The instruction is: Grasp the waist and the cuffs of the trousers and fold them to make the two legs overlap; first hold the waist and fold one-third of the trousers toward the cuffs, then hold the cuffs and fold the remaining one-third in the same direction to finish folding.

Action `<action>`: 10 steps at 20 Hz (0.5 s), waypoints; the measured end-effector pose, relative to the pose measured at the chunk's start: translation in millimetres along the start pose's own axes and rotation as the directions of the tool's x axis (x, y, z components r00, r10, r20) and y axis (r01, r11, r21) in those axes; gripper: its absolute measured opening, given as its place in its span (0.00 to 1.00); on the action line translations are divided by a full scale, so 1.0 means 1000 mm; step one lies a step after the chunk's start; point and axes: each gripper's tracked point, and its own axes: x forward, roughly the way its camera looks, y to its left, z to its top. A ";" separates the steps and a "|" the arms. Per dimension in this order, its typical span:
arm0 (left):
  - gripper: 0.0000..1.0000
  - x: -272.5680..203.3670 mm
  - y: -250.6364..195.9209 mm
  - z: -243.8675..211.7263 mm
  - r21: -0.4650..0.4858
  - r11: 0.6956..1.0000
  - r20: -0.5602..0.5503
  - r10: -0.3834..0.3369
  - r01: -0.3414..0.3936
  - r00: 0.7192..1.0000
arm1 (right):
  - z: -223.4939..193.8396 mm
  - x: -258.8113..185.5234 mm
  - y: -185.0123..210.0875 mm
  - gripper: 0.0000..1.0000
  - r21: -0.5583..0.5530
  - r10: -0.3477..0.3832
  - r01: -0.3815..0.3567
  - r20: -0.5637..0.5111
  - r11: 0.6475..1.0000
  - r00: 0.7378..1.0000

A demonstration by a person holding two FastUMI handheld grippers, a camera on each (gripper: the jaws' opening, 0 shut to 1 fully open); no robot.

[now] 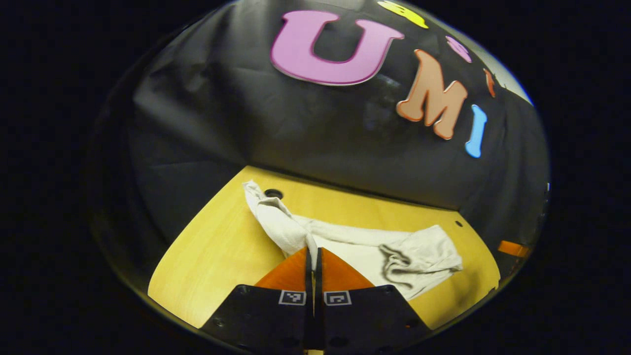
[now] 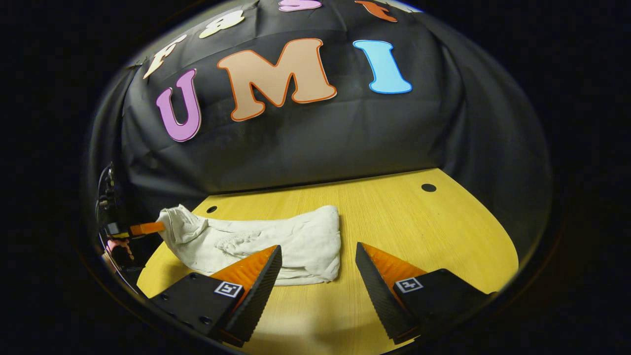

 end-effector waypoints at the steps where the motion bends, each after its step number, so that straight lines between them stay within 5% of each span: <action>1: 0.00 -0.002 -0.026 0.008 0.018 0.999 0.014 -0.031 0.031 0.999 | 0.002 -0.002 -0.005 0.97 0.000 0.003 -0.003 0.003 1.000 1.000; 10: 0.00 0.010 -0.230 0.037 0.190 0.943 0.044 -0.287 0.274 0.957 | 0.009 -0.018 -0.058 0.96 -0.001 0.006 -0.006 0.006 1.000 1.000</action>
